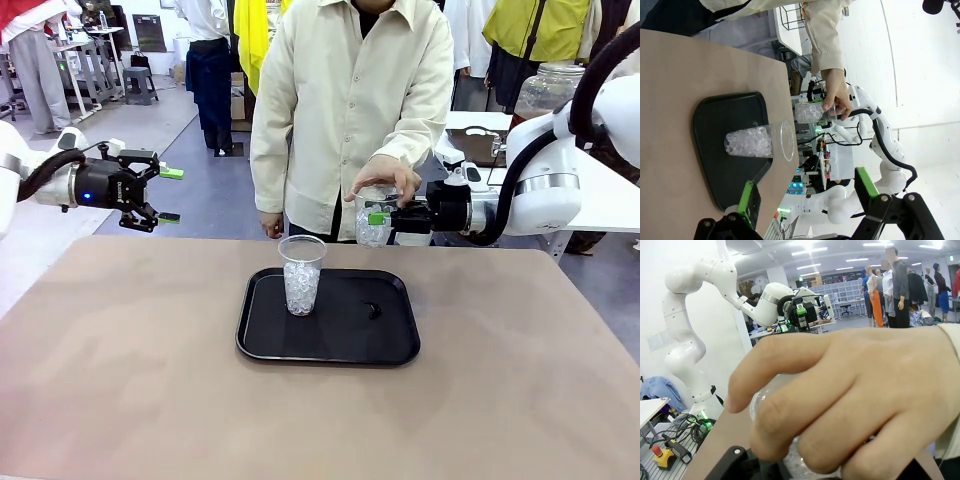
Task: Pour the drink into the iced cup.
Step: Open the gripper to release the iced cup you were holding.
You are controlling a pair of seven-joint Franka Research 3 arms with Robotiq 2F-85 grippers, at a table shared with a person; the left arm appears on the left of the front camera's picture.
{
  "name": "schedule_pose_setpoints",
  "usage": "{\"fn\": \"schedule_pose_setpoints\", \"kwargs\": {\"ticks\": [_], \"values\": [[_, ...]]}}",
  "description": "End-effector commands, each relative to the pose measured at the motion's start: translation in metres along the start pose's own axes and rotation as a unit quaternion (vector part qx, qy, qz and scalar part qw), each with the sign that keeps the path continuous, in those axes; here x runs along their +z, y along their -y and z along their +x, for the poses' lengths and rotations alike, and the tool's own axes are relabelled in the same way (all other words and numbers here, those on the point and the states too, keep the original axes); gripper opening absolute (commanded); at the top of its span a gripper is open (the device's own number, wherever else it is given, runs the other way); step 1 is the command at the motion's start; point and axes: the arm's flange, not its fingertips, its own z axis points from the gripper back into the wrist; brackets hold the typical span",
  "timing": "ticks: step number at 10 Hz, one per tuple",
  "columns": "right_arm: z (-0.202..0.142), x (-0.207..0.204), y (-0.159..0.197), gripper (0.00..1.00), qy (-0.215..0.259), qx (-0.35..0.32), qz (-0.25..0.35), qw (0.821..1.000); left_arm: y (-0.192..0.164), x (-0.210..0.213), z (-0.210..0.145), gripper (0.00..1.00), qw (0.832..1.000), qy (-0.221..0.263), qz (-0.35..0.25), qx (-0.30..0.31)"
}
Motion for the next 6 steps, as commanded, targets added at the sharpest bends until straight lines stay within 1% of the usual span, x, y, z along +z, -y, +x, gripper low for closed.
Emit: {"fn": "schedule_pose_setpoints", "kwargs": {"ticks": [1, 3, 4, 5, 6], "values": [[0.0024, -0.0002, -0.0025, 0.6, 0.002, 0.011, -0.001, 1.0, 0.0017, 0.0008, -0.0001, 1.0, 1.0, 0.002, 0.001, -0.002], [0.0024, -0.0002, -0.0025, 0.6, 0.002, 0.011, -0.001, 1.0, 0.0017, 0.0008, -0.0001, 1.0, 1.0, 0.002, 0.001, -0.002], [0.0002, 0.0, 0.0, 0.6, 0.0, 0.0, 0.0, 1.0, 0.0017, 0.0008, -0.0001, 1.0, 1.0, 0.002, 0.001, -0.002], [-0.0007, 0.0035, -0.0006, 0.8, 0.004, -0.008, 0.011, 1.0, 0.0017, 0.0008, -0.0001, 1.0, 1.0, 0.002, 0.001, -0.002], [-0.0027, 0.0085, -0.0011, 0.99, 0.004, -0.013, 0.01, 1.0, 0.0017, 0.0008, -0.0001, 1.0, 1.0, 0.002, 0.001, -0.002]]}}
